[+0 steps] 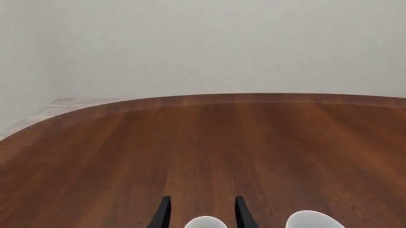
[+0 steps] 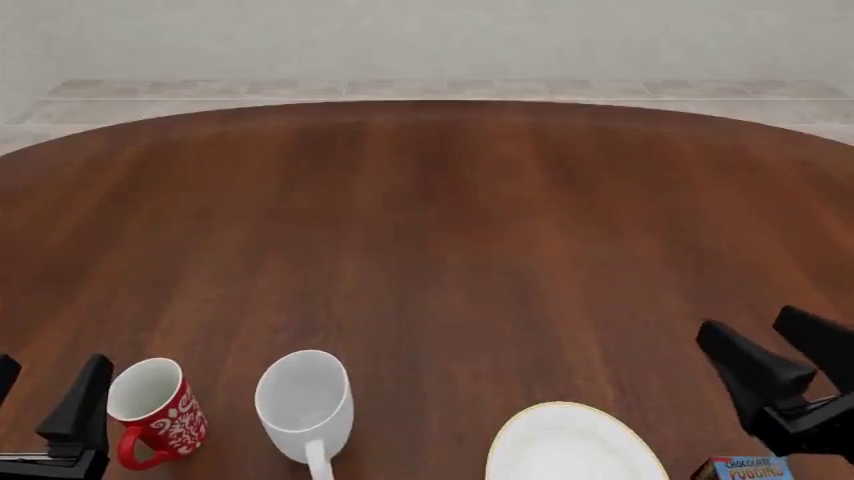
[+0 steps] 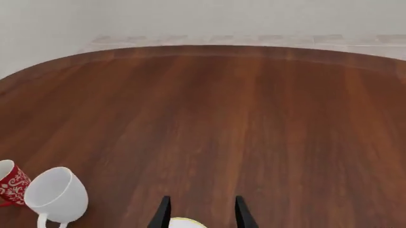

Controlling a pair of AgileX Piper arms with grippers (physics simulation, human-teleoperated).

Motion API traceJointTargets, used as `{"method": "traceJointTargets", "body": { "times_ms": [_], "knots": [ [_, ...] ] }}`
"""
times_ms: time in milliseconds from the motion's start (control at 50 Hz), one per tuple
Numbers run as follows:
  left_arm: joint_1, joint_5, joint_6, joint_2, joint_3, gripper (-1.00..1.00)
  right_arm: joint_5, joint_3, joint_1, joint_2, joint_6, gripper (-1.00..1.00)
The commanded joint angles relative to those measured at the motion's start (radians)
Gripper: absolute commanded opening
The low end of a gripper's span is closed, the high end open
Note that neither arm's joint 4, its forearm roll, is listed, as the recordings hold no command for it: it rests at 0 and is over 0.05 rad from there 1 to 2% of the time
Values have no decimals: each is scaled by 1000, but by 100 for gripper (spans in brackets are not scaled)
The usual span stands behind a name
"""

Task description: Put the white mug on the plate.

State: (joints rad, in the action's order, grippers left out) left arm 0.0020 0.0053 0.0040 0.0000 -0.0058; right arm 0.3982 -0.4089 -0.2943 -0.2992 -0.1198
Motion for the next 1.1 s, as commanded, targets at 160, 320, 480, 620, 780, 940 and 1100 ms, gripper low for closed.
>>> {"method": "traceJointTargets", "body": {
  "times_ms": [160, 320, 480, 620, 780, 940, 1100],
  "knots": [
    [-1, 0, -2, 3, -2, 100, 296, -320, -239, -239, -126, 100],
    [-1, 1, -2, 3, -3, 100, 356, -394, -345, -333, -208, 100],
    [-1, -4, -1, 3, 2, 100, 367, -429, -413, -408, -311, 100],
    [-1, -4, -1, 2, 2, 100, 354, -453, -476, -459, -380, 100],
    [-1, -4, -1, 2, 2, 100, 358, -518, -543, -554, -413, 100],
    [-1, 1, 0, 3, -3, 100, 365, -567, -614, -639, -459, 100],
    [-2, -3, 1, 2, 1, 100, 338, -586, -670, -708, -500, 100]
  ]
}}
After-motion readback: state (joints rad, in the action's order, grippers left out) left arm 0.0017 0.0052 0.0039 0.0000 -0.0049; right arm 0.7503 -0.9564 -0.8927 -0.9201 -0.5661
